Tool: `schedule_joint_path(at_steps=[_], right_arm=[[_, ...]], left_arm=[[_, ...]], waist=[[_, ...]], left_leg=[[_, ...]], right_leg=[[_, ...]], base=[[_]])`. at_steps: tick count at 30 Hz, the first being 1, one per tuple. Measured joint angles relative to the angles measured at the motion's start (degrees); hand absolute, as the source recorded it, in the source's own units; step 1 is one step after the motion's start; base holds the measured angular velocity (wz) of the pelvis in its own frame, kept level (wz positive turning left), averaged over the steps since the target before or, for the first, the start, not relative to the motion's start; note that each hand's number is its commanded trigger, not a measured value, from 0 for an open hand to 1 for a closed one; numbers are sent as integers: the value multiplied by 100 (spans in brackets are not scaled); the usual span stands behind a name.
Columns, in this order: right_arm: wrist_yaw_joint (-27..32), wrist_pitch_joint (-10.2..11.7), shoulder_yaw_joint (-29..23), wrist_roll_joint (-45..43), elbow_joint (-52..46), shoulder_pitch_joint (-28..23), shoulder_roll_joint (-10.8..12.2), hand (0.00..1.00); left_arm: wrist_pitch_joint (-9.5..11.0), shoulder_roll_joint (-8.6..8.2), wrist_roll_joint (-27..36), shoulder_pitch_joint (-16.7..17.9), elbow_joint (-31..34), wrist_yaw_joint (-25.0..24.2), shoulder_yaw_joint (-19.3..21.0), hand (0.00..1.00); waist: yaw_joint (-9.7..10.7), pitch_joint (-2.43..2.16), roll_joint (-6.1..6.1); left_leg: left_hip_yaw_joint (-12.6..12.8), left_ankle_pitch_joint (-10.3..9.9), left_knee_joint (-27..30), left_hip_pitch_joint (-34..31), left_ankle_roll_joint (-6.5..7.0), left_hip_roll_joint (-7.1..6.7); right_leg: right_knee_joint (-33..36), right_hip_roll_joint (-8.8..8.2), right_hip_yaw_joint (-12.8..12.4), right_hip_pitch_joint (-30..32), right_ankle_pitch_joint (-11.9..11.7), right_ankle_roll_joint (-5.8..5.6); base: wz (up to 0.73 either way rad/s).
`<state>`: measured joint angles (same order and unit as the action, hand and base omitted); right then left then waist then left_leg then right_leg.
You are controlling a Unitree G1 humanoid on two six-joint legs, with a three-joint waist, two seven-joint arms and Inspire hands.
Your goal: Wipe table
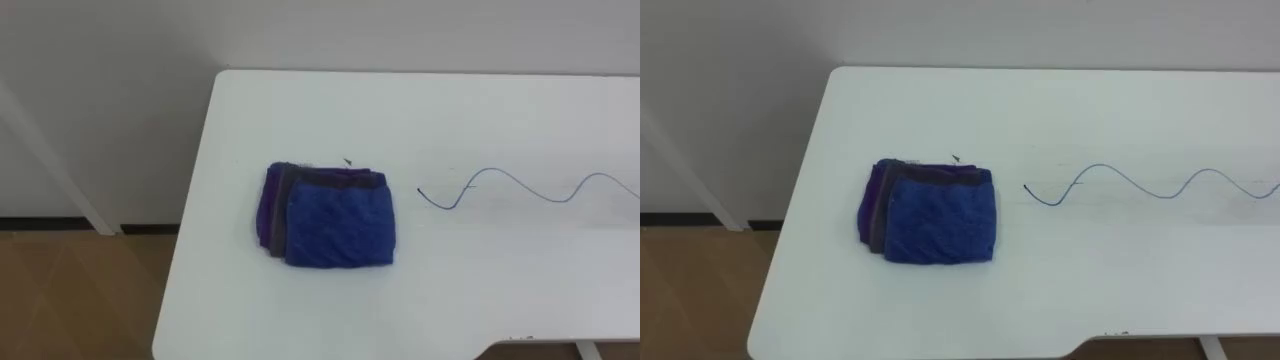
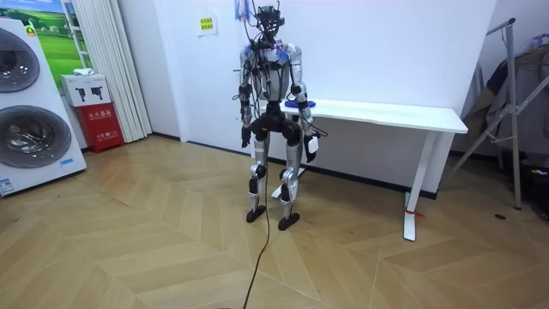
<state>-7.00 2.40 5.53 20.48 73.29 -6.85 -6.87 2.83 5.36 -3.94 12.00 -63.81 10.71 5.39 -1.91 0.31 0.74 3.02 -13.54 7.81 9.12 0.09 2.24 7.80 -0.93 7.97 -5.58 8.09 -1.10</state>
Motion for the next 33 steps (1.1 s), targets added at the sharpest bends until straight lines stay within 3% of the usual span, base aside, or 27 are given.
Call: schedule_joint_path(at_steps=[24, 27, 33], right_arm=[[107, -73, -108, 156, 127, -19, 6, 0], [336, -75, -431, 556, 270, -108, 1, 0], [843, -345, -1961, 1202, 297, -386, -56, 0]], left_arm=[[-34, 8, 3, 101, -73, -22, 88, 0], [-49, 10, 23, 109, -75, -19, 314, 0], [-377, 41, 65, 174, -5, 8, 1074, 0]], waist=[[12, 3, 1], [8, 19, 25], [300, 17, 36]], left_leg=[[-2, -1, -10, 85, -1, 3], [6, -2, -23, 125, -1, 4], [-29, -8, -20, 167, 0, 3]], right_leg=[[-12, 2, 7, -86, 0, 0], [-10, 3, 1, -116, 0, -1], [-5, -1, 6, -178, 16, 1]], base=[[0], [0], [3]])
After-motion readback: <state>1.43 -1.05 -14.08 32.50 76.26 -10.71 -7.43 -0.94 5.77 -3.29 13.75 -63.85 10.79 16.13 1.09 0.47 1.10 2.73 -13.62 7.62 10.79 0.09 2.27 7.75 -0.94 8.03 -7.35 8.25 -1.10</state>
